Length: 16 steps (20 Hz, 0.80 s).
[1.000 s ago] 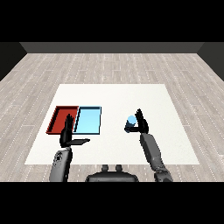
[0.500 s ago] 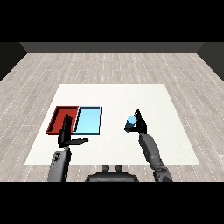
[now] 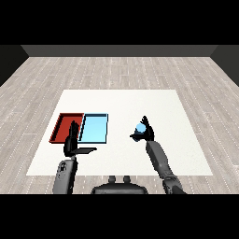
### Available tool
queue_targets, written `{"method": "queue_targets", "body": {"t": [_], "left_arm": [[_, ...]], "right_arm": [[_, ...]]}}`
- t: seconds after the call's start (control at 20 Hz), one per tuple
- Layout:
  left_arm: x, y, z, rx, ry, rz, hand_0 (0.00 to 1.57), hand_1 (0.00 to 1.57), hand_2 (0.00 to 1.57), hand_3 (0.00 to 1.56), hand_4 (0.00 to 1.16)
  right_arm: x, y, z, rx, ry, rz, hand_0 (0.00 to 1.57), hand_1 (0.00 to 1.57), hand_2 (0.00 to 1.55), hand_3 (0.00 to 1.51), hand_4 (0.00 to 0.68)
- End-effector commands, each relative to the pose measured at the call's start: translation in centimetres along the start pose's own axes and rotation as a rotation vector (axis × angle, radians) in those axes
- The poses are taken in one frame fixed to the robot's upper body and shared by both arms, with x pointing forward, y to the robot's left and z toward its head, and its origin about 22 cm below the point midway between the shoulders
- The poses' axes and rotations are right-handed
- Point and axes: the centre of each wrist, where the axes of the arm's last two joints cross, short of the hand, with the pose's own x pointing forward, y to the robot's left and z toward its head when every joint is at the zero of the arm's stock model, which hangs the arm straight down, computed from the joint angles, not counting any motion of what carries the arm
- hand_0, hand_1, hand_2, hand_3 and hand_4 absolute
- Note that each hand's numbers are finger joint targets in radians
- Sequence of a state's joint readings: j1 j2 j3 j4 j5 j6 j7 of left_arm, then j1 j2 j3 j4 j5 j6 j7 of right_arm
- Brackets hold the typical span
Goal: Pick the blue can and put it in the blue box
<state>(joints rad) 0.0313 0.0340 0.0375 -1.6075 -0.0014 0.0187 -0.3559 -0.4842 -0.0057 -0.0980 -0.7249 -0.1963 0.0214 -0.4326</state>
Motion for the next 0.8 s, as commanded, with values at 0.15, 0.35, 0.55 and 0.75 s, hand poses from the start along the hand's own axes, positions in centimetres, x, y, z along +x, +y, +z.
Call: {"method": "queue_targets", "body": {"t": [0.15,0.35,0.55,0.75], "left_arm": [[0.7,2.3,0.7,-0.004,-0.017,0.003,0.00,0.00,0.00,0.00,0.00],[-0.7,0.2,1.9,-0.015,-0.012,0.022,0.00,0.00,0.00,0.00,0.00],[-0.7,-1.2,1.0,-0.007,-0.009,0.018,0.00,0.00,0.00,0.00,0.00],[0.9,1.2,0.7,-0.024,0.014,0.007,0.00,0.00,0.00,0.00,0.00]], "right_arm": [[-0.3,0.0,-0.2,-0.082,-0.003,0.059,0.88,0.88,1.08,0.95,0.000],[-0.9,0.3,-0.5,-0.134,0.062,0.107,1.47,1.47,1.47,1.45,0.536],[-1.2,-0.1,-0.1,-0.123,0.065,0.126,1.46,1.46,1.46,1.44,0.543],[1.7,0.9,-1.8,-0.092,0.004,0.119,1.45,1.45,1.44,1.31,0.481]]}}
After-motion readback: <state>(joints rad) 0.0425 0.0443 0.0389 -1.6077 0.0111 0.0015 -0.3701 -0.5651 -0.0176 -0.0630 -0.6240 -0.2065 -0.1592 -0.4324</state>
